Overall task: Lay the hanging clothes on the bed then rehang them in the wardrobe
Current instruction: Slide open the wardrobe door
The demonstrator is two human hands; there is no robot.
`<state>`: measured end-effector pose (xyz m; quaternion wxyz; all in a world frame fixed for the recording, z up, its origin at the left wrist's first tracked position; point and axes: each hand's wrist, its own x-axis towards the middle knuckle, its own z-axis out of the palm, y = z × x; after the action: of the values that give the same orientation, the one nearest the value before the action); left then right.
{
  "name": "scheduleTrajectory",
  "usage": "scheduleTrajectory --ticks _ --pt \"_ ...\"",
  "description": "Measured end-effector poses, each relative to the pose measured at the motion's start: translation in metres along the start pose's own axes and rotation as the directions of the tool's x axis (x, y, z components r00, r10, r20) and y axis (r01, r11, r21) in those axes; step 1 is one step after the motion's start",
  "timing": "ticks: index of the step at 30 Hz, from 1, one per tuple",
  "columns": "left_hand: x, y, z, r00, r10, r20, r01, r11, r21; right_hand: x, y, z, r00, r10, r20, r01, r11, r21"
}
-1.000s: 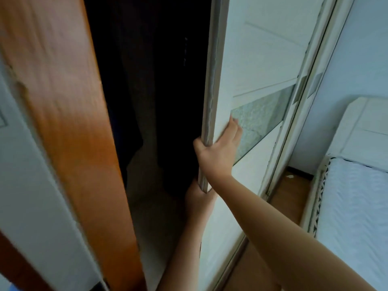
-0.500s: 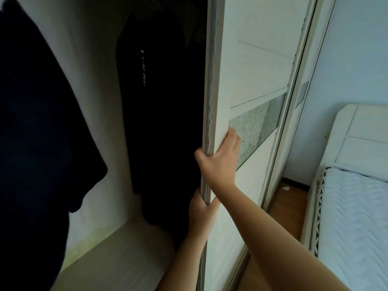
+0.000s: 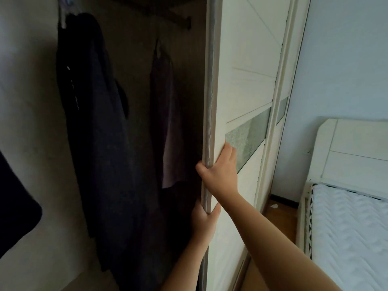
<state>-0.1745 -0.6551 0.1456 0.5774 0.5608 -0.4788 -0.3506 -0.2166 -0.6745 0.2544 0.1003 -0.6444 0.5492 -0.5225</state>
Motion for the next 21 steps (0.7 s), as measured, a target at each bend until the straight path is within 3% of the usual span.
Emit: scheduleTrajectory --ticks 12,21 --pt "0.072 -0.001 0.081 0.999 0.032 0.023 -0.034 0.990 0.136 0.089 0.071 -0.001 0.999 0.041 0.003 -0.041 0.998 -0.049" --pt "0.090 -0.019 0.091 0.991 0.129 -0.033 -0.119 0.970 0.212 0.097 0.082 0.007 0.999 0.010 -0.051 -0.013 0.998 -0.057"
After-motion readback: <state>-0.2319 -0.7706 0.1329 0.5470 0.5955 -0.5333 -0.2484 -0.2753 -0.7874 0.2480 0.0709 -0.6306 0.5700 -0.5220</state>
